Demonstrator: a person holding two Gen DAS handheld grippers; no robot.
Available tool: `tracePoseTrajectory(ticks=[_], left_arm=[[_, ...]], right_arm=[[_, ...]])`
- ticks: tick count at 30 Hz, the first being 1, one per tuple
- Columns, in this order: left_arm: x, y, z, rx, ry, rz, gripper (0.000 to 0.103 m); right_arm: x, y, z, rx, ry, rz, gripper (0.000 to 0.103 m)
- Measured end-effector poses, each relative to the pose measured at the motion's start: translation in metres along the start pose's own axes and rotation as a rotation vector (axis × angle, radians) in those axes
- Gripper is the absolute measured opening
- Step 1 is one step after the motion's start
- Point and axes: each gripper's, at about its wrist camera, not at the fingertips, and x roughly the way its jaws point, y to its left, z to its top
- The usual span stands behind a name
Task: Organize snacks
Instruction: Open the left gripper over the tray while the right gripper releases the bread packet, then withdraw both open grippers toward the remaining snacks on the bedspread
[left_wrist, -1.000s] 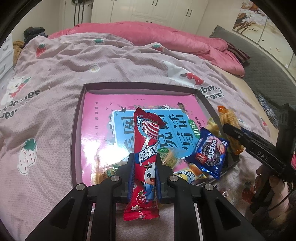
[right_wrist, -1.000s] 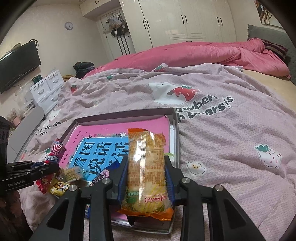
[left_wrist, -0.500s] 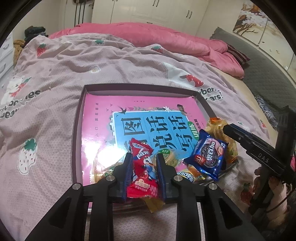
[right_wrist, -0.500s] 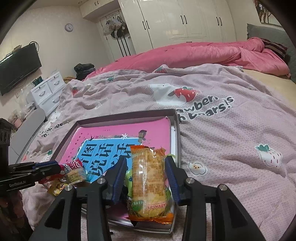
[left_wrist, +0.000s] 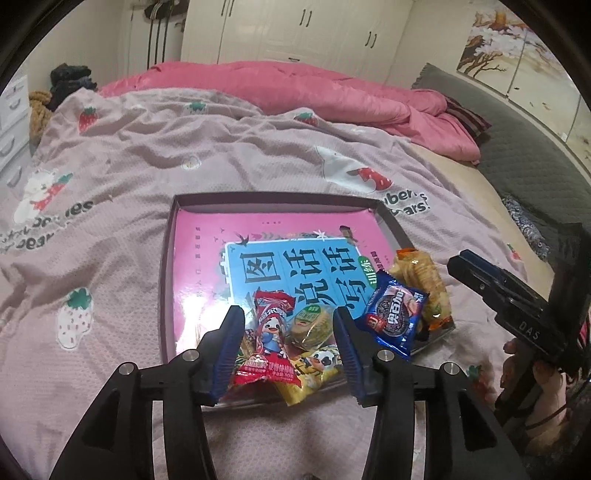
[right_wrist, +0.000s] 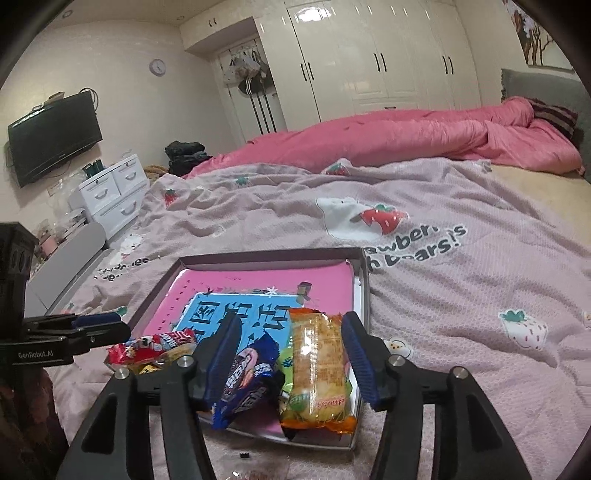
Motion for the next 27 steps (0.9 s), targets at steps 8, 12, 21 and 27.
tracePoseTrajectory(ticks=[8,12,21,27], left_arm=[[-0.020,-0.008,-0.003,0.025,-0.019,0.013,0.057],[-0.029,-0.011,-0.007,0.036,-0.018,0.026,0.058],[-0.043,-0.014,-0.020,0.039,0.000,0.026,0.064],[-0.050,-0.015,-0.033,0.049,0.026,0.026,0.064]], right_arm=[[-0.023,0.010,-0.005,-0.017,-0.020,-0.004,0.057],[-0.032,0.014,-0.009,-0.006,-0.016,-0.003,0.057],[-0.048,0.023,-0.021,0.003,0.001,0.000,0.059],[-0.053,0.026,-0.031,0.015,0.027,0.002,0.060]])
